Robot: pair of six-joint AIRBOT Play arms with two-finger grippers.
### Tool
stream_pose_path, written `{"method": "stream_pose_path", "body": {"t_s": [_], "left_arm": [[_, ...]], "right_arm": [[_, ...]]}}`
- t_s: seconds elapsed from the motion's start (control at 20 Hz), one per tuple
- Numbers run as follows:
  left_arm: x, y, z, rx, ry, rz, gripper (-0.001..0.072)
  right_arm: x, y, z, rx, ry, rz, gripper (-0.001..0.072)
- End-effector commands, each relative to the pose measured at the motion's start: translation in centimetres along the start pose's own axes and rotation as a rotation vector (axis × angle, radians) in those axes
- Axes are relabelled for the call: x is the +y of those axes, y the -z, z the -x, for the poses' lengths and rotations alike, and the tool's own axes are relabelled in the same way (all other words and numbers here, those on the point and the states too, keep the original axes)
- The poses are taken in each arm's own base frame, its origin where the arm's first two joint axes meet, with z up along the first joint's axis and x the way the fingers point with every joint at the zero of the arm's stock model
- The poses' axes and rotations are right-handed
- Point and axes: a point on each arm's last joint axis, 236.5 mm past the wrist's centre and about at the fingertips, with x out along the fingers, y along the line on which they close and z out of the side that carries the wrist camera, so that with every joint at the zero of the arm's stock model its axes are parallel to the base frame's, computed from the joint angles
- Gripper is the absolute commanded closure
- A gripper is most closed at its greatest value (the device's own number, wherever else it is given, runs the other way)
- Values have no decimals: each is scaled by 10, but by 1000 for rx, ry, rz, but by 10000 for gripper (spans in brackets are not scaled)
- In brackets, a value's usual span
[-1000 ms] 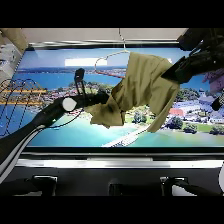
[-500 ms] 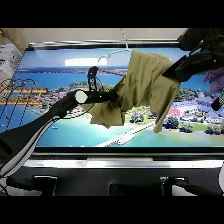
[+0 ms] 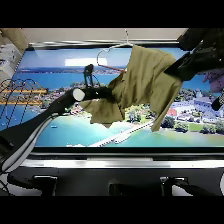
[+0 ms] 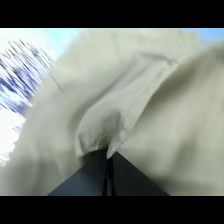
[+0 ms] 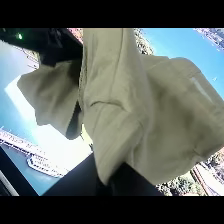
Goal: Fold the clothes and pants, and hang the long-sleeved shirts on hangers.
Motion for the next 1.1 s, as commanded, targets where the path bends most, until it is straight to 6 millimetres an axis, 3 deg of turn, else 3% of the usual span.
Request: {"method": "stream_pose_path", "body": {"t_s": [0.0, 0.15, 0.35, 0.55, 0.8, 1.05], "left_arm": [[42, -64, 34, -118, -52, -33, 683], [68, -118, 60, -187, -71, -19, 683], [75, -154, 80, -262, -77, -22, 682], [63, -166, 86, -288, -61, -38, 682], [70, -169, 87, -293, -69, -31, 682], [36, -190, 114, -320, -26, -110, 682]], "right_arm": [[6, -5, 3, -22, -14, 4, 691], [20, -12, 4, -51, -71, 0, 691], [24, -9, 4, -39, -87, -7, 691], [23, -7, 1, -27, -97, -11, 691], [26, -7, 1, -30, -113, -10, 692], [10, 1, -10, 7, -85, -31, 692]]}}
